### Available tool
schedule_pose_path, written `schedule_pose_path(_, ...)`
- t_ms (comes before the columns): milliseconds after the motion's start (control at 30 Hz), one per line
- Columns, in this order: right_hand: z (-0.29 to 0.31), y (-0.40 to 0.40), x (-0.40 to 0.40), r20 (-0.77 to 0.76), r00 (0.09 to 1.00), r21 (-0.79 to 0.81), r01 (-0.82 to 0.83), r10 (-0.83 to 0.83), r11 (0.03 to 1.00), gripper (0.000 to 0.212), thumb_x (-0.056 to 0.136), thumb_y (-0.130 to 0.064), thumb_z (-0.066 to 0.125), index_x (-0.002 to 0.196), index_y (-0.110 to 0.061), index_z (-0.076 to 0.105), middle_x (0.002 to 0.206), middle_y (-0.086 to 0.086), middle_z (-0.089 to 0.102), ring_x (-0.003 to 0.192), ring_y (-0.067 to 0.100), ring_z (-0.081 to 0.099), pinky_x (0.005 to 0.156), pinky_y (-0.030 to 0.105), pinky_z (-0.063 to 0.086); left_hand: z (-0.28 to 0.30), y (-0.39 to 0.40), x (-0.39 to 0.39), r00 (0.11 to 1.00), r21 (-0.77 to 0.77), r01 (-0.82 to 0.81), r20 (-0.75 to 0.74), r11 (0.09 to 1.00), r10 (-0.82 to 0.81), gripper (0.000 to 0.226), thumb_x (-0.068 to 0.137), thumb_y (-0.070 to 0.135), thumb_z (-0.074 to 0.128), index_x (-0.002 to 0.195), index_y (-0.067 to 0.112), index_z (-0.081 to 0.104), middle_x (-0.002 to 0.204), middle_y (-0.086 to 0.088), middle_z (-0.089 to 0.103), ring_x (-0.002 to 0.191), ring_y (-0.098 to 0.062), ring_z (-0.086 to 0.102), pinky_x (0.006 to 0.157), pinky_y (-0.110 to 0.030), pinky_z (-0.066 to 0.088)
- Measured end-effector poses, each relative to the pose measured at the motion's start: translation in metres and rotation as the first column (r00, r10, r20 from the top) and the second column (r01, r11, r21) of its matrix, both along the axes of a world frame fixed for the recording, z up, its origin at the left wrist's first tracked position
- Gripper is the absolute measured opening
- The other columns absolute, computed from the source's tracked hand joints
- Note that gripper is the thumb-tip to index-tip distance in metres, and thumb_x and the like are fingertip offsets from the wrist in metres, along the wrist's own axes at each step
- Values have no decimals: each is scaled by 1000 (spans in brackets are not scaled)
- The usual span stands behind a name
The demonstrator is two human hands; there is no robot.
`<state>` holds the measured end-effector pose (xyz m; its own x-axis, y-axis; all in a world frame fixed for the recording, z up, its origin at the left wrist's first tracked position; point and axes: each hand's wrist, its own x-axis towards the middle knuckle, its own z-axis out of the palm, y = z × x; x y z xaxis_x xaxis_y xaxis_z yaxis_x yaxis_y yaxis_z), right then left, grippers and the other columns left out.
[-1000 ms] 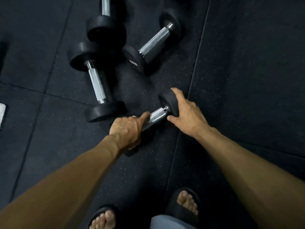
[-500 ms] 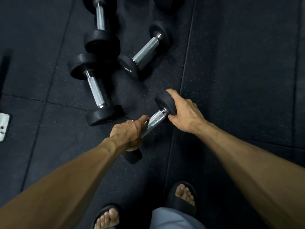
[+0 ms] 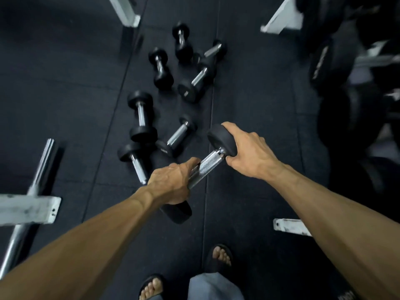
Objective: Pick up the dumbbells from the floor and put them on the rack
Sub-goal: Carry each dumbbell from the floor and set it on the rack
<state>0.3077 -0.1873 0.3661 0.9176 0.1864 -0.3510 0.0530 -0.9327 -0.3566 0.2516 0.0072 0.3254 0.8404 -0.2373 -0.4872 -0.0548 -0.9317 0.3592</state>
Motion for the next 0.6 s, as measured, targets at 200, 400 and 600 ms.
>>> schedule_pose_path(200,165,-21,-9,158,987,-56,-1,10,998,80,78,-19,67,143,-42,26,93,2,69,91,37,63,90,46,50,141,-17,7,991,-130,49,132,990,-32,71,74,26,67,134,42,31,110,2,65,104,-27,58,76,-37,45)
schedule_pose_path(400,320,-55,-37,332,942,-155,9,44,988,77,79,-27,66,144,-42,28,111,8,69,104,41,61,90,43,49,272,-53,2,978,-271,117,199,955,-64,76,72,29,77,130,45,32,75,15,59,95,-20,62,83,-37,49)
schedule_pose_path(600,438,-112,-79,457,889,-201,126,-20,971,76,77,-31,69,144,-40,33,114,13,69,102,40,64,89,45,51,381,-114,-3,920,-295,296,342,908,-189,80,70,29,78,135,42,35,85,9,62,101,-21,61,83,-34,48)
